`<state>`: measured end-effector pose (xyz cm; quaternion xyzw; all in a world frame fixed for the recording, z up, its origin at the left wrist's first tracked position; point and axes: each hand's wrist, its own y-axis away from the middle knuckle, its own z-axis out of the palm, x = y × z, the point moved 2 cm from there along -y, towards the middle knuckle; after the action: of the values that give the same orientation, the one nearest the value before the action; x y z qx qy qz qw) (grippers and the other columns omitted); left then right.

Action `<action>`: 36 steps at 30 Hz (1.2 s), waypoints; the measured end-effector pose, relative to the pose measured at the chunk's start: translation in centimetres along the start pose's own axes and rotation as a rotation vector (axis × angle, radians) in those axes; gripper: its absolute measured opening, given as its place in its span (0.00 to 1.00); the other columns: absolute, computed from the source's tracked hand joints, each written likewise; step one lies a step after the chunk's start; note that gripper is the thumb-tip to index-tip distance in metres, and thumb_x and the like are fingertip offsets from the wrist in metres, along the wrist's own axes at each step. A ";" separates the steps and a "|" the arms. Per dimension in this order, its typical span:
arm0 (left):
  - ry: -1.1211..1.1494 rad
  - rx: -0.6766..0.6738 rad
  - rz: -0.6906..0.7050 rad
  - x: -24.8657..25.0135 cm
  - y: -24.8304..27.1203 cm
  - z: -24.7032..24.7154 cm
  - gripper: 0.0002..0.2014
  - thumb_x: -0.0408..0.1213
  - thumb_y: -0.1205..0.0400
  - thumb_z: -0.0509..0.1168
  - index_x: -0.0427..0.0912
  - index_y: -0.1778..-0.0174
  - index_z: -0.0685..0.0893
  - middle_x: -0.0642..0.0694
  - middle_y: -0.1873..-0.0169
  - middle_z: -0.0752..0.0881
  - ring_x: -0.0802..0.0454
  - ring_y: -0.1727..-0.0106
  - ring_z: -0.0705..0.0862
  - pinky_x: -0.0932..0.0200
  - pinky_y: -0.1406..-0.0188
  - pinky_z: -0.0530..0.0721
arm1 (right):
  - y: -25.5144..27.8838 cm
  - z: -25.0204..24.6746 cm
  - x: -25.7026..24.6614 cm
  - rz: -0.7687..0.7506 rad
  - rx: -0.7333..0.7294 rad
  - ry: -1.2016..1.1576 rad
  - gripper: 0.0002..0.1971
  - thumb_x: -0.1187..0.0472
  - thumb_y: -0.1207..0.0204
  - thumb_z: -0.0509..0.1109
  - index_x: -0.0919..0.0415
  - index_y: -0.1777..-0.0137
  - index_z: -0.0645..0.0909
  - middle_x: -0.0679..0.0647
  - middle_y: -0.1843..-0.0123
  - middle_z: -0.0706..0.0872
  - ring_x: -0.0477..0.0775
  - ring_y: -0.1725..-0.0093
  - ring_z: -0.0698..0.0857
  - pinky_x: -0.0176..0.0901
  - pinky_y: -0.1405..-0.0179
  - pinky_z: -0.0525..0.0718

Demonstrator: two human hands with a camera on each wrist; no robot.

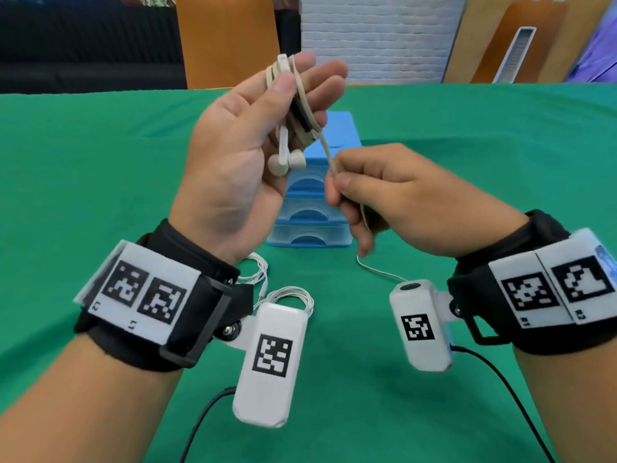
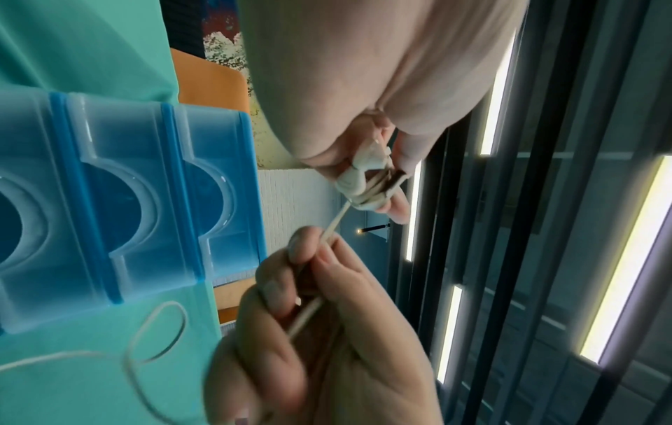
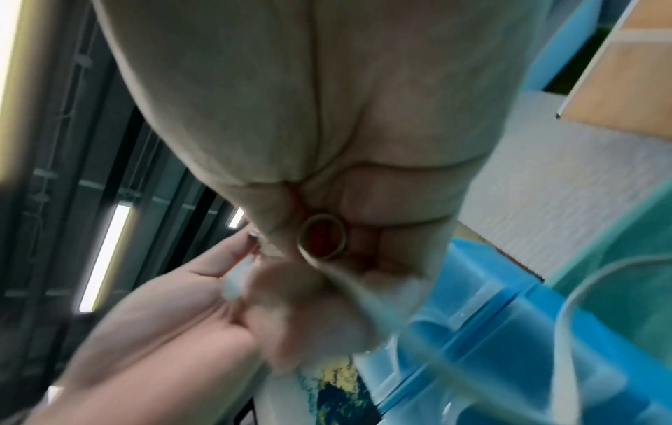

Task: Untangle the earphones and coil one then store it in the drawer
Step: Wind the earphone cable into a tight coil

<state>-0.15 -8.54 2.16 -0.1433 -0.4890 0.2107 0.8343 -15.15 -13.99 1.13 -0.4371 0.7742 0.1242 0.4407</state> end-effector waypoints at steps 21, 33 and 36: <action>-1.006 -0.269 0.065 -1.2 0.6 0.6 0.14 0.37 0.09 0.59 0.33 0.52 0.86 0.43 0.73 0.77 0.54 0.70 0.71 0.60 0.70 0.70 | 1.2 -5.4 -0.7 -0.170 0.427 0.563 0.13 0.57 0.16 0.63 0.62 0.60 0.80 0.46 0.73 0.75 0.42 0.70 0.72 0.33 0.70 0.66; -0.331 -0.205 -0.086 -0.9 0.4 0.2 0.15 0.29 0.10 0.54 0.26 0.33 0.79 0.42 0.62 0.87 0.53 0.64 0.83 0.62 0.59 0.83 | -0.6 -1.6 2.4 -0.072 0.038 0.318 0.17 0.50 0.13 0.58 0.57 0.61 0.77 0.47 0.71 0.74 0.47 0.70 0.69 0.46 0.67 0.71; -0.297 -0.127 -0.058 -1.3 0.2 -0.3 0.14 0.28 0.10 0.55 0.26 0.31 0.77 0.40 0.55 0.91 0.52 0.57 0.89 0.58 0.54 0.87 | -0.2 -1.2 1.5 -0.058 -0.074 0.264 0.16 0.54 0.12 0.60 0.57 0.61 0.79 0.42 0.75 0.72 0.43 0.73 0.68 0.36 0.69 0.68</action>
<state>-0.47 -8.98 0.94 -0.1490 -0.6232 0.1740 0.7477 -16.05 -15.60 0.70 -0.4876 0.8073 0.0814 0.3222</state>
